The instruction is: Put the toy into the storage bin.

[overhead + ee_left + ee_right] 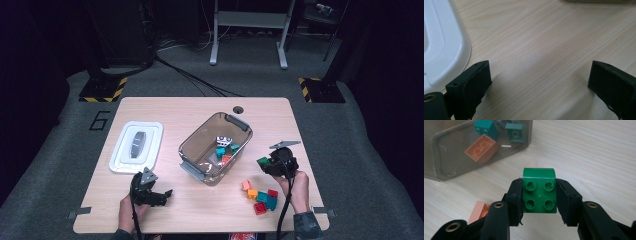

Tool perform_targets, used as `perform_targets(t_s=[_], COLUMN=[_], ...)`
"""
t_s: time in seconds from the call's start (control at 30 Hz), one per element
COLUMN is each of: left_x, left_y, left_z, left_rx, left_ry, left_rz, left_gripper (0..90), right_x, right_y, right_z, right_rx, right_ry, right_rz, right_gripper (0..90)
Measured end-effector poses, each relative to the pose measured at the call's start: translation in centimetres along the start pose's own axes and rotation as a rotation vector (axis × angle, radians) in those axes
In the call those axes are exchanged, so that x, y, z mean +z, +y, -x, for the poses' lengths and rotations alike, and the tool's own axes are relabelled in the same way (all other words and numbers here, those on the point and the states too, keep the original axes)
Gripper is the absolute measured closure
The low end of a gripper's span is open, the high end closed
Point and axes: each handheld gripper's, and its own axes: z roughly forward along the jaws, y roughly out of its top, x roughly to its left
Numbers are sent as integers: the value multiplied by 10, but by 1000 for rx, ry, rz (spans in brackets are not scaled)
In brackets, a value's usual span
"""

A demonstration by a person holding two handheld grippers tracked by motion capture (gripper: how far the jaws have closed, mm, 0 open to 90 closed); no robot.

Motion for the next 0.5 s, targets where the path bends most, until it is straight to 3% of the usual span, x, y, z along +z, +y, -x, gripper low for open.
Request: perform_targets(t_s=[0.5], left_x=[0], left_y=[0], left_z=[0], left_rx=[-1], left_ry=[1], left_rz=[-1], left_gripper=[44], right_x=[-17], right_y=[28], right_z=[-2], right_rx=[-37], right_ry=[-25], right_rz=[44], right_gripper=[585])
